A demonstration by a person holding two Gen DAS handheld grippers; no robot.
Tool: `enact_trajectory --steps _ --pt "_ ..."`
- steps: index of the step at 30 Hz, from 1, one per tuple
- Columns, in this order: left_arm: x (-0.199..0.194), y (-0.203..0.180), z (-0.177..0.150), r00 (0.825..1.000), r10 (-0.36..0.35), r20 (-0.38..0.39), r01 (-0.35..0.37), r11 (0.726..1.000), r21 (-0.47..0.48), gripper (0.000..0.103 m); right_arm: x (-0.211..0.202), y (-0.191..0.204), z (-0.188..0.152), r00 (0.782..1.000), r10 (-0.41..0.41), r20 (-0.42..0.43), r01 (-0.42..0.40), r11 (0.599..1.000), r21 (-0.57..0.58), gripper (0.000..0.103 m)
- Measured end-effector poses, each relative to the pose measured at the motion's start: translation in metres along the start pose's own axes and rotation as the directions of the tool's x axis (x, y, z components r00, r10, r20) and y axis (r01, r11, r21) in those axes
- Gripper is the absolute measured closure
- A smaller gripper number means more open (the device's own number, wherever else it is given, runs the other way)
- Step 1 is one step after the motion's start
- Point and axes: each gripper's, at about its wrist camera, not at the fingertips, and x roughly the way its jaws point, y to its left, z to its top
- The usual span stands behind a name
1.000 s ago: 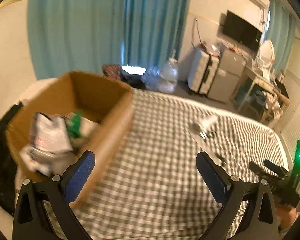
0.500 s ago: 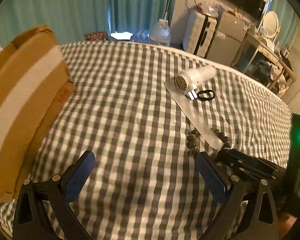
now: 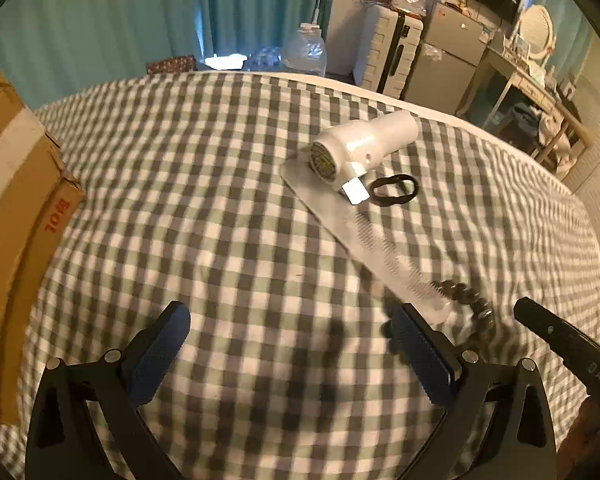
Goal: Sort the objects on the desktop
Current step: 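Grasp the clear plastic strip with the left tool while the right tool grasps the bead bracelet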
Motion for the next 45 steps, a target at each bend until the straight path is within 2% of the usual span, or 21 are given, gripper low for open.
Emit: enact_trajectory --steps 3,7,9,10,11,13,14,15,16,18,22,25,28,30,32,34,35,36,37,40,45 --pt "0.003 -0.004 0.002 0.999 -0.04 0.004 0.04 0.999 -0.02 0.0 0.0 -0.009 0.006 0.992 0.125 -0.028 -0.123 0.99 0.069 0.093" --pt "0.009 -0.009 0.006 1.0 -0.012 0.008 0.012 0.999 -0.032 0.0 0.016 0.0 0.001 0.988 0.138 -0.066 -0.134 0.989 0.054 0.084" --pt "0.012 -0.009 0.006 1.0 -0.009 0.002 0.009 0.999 -0.048 0.0 0.032 0.006 0.001 0.982 0.155 -0.11 -0.15 0.987 0.056 0.083" --pt "0.013 -0.009 0.006 1.0 -0.01 -0.004 0.009 0.998 -0.056 0.0 0.044 0.01 0.0 0.981 0.141 -0.131 -0.135 0.989 0.054 0.078" --pt "0.014 -0.009 0.005 1.0 -0.017 -0.01 0.016 0.998 -0.063 0.0 0.047 0.011 0.0 0.984 0.131 -0.124 -0.127 0.991 0.043 0.079" --pt "0.015 -0.01 0.005 1.0 -0.023 -0.009 0.022 0.998 -0.067 0.0 0.044 0.012 0.001 0.99 0.081 -0.116 -0.08 0.997 0.017 0.092" --pt "0.016 -0.012 0.005 1.0 -0.027 -0.007 0.026 0.997 -0.068 0.0 0.035 0.009 0.002 0.993 0.064 -0.098 -0.062 0.998 0.019 0.092" --pt "0.017 -0.014 0.007 1.0 -0.029 -0.008 0.029 0.997 -0.068 0.0 0.029 0.006 0.004 0.997 0.014 -0.071 -0.012 1.0 0.022 0.092" --pt "0.019 -0.017 0.006 0.999 -0.033 -0.013 0.032 0.997 -0.069 0.0 0.019 0.002 0.007 0.994 -0.111 -0.023 0.112 0.994 0.008 0.092" --pt "0.022 -0.024 0.007 0.999 -0.045 -0.015 0.044 0.997 -0.07 0.0 -0.001 -0.011 0.013 0.965 -0.256 0.055 0.255 0.967 0.02 0.091" --pt "0.031 -0.042 0.01 0.997 -0.083 -0.005 0.082 0.993 -0.084 0.0 -0.025 -0.035 0.015 0.942 -0.317 0.112 0.307 0.947 0.099 0.091" --pt "0.041 -0.05 0.017 0.996 -0.089 0.005 0.089 0.986 -0.14 0.0 -0.023 -0.045 0.012 0.948 -0.308 0.082 0.297 0.946 0.13 0.091" --pt "0.047 -0.055 0.028 0.998 -0.053 0.027 0.057 0.98 -0.189 0.0 -0.012 -0.035 0.01 0.946 -0.317 0.061 0.311 0.947 0.084 0.091" --pt "0.056 -0.067 0.035 1.0 0.023 -0.014 -0.025 0.99 -0.14 0.0 -0.008 -0.029 0.009 0.945 -0.32 0.062 0.318 0.947 0.048 0.091" --pt "0.063 -0.081 0.038 0.996 0.081 -0.048 -0.084 0.995 -0.045 0.008 -0.006 -0.03 0.007 0.95 -0.307 0.057 0.305 0.951 0.042 0.091" --pt "0.056 -0.088 0.033 0.998 0.069 0.001 -0.069 0.997 0.044 0.039 -0.001 -0.029 0.008 0.952 -0.303 0.052 0.301 0.953 0.046 0.091" --pt "0.051 -0.086 0.03 0.999 0.04 0.014 -0.041 0.997 0.067 0.047 -0.001 -0.032 0.008 0.952 -0.3 0.051 0.298 0.953 0.046 0.091" --pt "0.048 -0.083 0.028 1.0 0.005 0.015 -0.006 0.997 0.073 0.07 -0.002 -0.032 0.008 0.954 -0.296 0.051 0.294 0.955 0.048 0.091" --pt "0.044 -0.078 0.025 0.999 -0.027 0.018 0.026 0.997 0.078 0.082 0.0 -0.031 0.009 0.954 -0.294 0.051 0.292 0.955 0.049 0.091" --pt "0.032 -0.061 0.015 0.994 -0.106 -0.001 0.106 0.992 0.068 0.088 0.002 -0.027 0.008 0.957 -0.285 0.044 0.283 0.958 0.046 0.091" --pt "0.002 -0.033 -0.011 0.99 -0.139 0.019 0.138 0.99 0.034 0.096 -0.007 -0.021 0.003 0.973 -0.228 0.045 0.226 0.973 0.048 0.091"
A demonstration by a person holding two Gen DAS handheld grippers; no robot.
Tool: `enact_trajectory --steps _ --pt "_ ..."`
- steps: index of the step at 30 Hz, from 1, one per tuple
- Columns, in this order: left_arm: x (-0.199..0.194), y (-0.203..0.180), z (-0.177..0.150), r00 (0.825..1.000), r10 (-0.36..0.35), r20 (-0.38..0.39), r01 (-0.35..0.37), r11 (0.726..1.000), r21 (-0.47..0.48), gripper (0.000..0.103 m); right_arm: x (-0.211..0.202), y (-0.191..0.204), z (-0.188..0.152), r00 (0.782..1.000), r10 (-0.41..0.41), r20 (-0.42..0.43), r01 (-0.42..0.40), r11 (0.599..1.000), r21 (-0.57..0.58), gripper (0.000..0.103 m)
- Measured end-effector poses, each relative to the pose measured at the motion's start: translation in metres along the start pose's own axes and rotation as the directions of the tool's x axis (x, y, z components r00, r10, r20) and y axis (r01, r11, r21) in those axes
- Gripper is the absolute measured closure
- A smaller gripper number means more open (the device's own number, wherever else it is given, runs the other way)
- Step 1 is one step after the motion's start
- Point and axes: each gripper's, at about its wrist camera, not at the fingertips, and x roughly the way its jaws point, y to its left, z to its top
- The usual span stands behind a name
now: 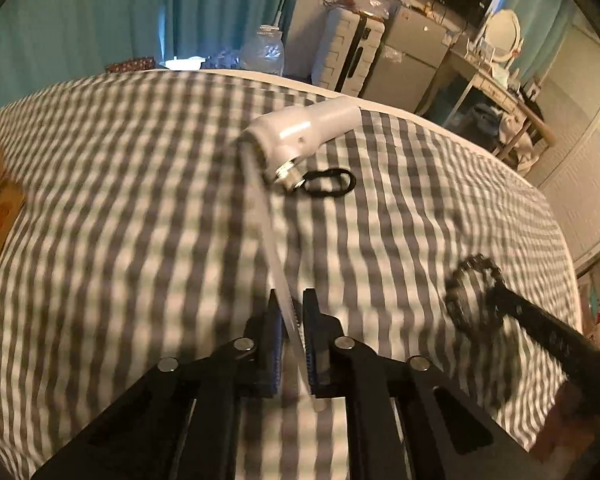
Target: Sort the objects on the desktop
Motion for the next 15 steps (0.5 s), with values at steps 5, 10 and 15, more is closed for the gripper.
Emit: enact_trajectory --steps 5,10,15 --pt "-0.031 0.005 -0.02 0.999 -0.039 0.022 0.039 0.999 0.023 0.1 -0.027 0.011 -0.003 0.997 0.059 0.043 -0.058 0.998 -0.004 0.091" --pt "-0.038 -0.009 -0.027 0.998 -0.043 -0.039 0.046 0.995 0.094 0.1 -0.045 0.027 -0.014 0.996 0.072 0.053 -0.069 0.996 -0.049 0.091" --pt "-0.031 -0.024 -0.042 0.997 -0.005 -0.071 0.015 0.99 0.138 0.1 -0.057 0.03 -0.013 0.992 0.107 0.065 -0.102 0.992 -0.074 0.091"
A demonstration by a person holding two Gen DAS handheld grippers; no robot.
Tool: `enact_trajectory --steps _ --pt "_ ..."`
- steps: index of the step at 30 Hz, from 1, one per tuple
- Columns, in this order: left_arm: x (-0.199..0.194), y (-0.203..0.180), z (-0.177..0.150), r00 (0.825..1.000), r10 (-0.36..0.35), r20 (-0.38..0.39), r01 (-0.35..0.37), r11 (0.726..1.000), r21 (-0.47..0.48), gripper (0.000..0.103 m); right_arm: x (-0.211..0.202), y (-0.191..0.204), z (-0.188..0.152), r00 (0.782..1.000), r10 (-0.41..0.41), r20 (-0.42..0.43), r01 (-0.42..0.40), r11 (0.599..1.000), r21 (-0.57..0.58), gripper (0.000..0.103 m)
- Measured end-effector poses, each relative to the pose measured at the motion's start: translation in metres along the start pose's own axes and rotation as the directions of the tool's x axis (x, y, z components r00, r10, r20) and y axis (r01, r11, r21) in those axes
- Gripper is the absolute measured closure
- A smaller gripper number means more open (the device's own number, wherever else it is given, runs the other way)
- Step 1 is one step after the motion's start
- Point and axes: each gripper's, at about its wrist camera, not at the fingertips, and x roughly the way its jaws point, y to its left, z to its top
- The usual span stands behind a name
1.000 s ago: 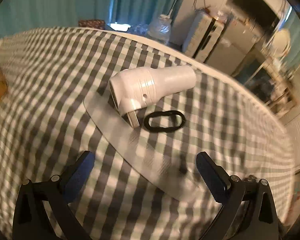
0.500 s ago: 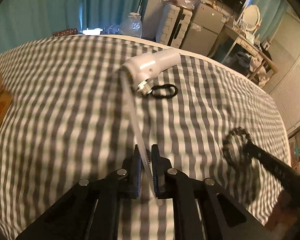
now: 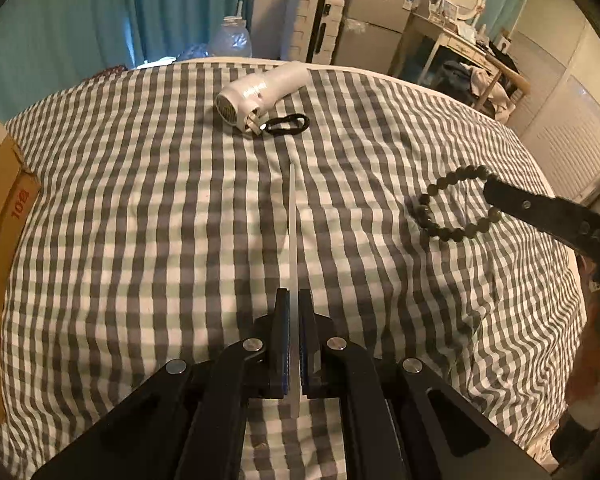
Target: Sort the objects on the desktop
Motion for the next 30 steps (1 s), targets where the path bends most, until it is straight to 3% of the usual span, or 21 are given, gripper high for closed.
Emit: enact_trajectory --steps 4,10,15,20,26,30 --pt "-0.015 0.0 -0.001 0.999 -0.03 0.042 0.032 0.999 -0.03 0.1 -0.013 0.0 -0.001 0.996 0.087 0.017 -0.087 0.996 0.004 0.091" --pt "-0.071 0.007 0.0 0.987 -0.113 0.116 0.115 0.993 -0.006 0.1 -0.038 0.02 -0.004 0.979 0.203 0.023 -0.202 0.979 -0.032 0.091" --pt "-0.114 0.026 -0.006 0.977 -0.106 0.184 0.112 0.994 -0.022 0.1 -0.063 0.057 -0.011 0.969 0.248 0.013 -0.246 0.964 -0.101 0.091" --pt "-0.163 0.066 -0.01 0.967 -0.074 0.244 0.093 0.993 -0.07 0.1 -0.093 0.124 -0.01 0.959 0.285 0.006 -0.276 0.933 -0.229 0.091" --pt "-0.229 0.118 -0.005 0.948 0.022 0.319 -0.003 0.998 -0.06 0.1 -0.119 0.222 -0.005 0.924 0.383 0.001 -0.357 0.862 -0.361 0.091" --pt "-0.263 0.161 -0.006 0.929 0.087 0.361 -0.049 0.992 -0.114 0.1 -0.122 0.29 0.001 0.897 0.441 -0.024 -0.405 0.8 -0.442 0.091"
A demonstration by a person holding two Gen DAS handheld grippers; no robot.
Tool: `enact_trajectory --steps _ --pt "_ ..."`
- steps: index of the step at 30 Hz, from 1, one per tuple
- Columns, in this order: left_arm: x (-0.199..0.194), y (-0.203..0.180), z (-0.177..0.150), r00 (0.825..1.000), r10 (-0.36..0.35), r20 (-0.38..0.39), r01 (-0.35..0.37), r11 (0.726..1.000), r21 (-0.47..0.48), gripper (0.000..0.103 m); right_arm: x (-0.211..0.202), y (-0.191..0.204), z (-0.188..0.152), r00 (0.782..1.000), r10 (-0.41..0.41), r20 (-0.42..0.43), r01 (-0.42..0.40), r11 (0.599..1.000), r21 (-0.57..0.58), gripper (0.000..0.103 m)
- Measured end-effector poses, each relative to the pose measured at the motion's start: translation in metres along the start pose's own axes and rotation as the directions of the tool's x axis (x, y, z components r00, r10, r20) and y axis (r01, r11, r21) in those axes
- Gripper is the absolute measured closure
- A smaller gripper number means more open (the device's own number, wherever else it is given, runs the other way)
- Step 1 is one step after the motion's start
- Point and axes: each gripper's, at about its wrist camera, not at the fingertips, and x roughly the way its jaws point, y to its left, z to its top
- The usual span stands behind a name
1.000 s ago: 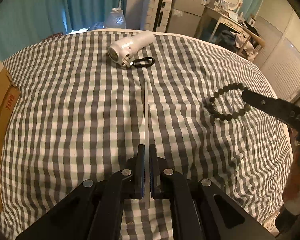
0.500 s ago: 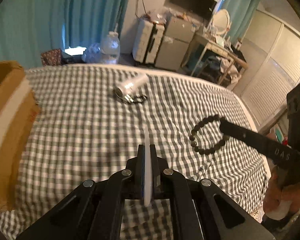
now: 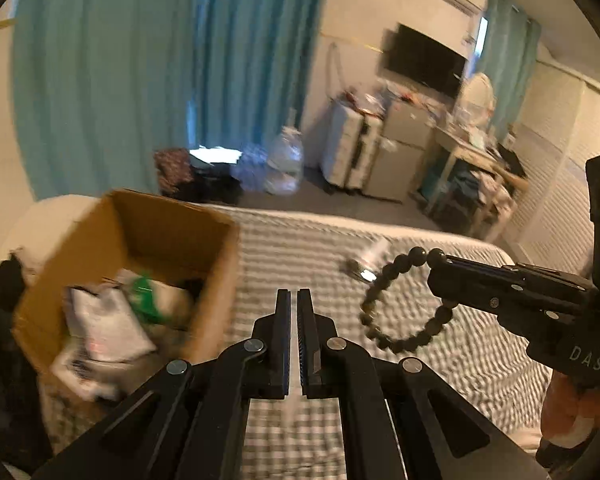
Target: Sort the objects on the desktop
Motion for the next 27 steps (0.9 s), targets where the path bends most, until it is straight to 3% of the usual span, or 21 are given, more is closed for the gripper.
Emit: enact_trajectory --steps 6,13,14,15,16,17,18,23,27 --pt "-0.01 0.045 -0.017 0.996 0.088 -0.027 -0.088 0.996 -0.007 0.099 0.051 0.036 0.043 0.994 0.104 -0.043 -0.106 0.994 -0.042 0.091" --pt "0.0 0.091 -0.057 0.981 0.159 -0.115 -0.173 0.977 -0.125 0.097 0.113 0.055 0.059 0.989 0.101 -0.109 -0.105 0.994 -0.041 0.091" --pt "0.0 0.092 -0.061 0.981 0.154 -0.122 -0.169 0.977 -0.127 0.095 0.111 0.051 0.055 0.991 0.09 -0.098 -0.094 0.995 -0.037 0.085" --pt "0.0 0.09 -0.064 0.98 0.155 -0.124 -0.17 0.979 -0.116 0.083 0.111 0.047 0.052 0.993 0.079 -0.093 -0.082 0.996 -0.031 0.076" --pt "-0.003 0.087 -0.067 0.98 0.156 -0.124 -0.168 0.981 -0.1 0.061 0.107 0.035 0.045 0.994 0.063 -0.094 -0.066 0.997 -0.027 0.059" --pt "-0.002 0.08 -0.069 0.981 0.153 -0.117 -0.162 0.984 -0.074 0.048 0.104 0.024 0.038 0.995 0.036 -0.091 -0.039 0.999 -0.029 0.052" --pt "-0.003 0.073 -0.071 0.983 0.152 -0.107 -0.159 0.986 -0.058 0.029 0.1 0.012 0.031 0.996 -0.007 -0.089 0.005 1.0 -0.03 0.052" --pt "0.01 0.029 -0.074 0.994 0.095 -0.062 -0.097 0.994 -0.043 0.01 0.081 -0.066 -0.014 0.982 -0.127 -0.141 0.134 0.99 0.047 0.052" --pt "0.036 -0.007 -0.087 0.996 0.044 -0.075 -0.048 0.998 -0.046 0.009 0.067 -0.108 -0.069 0.969 -0.167 -0.18 0.186 0.978 0.094 0.052"
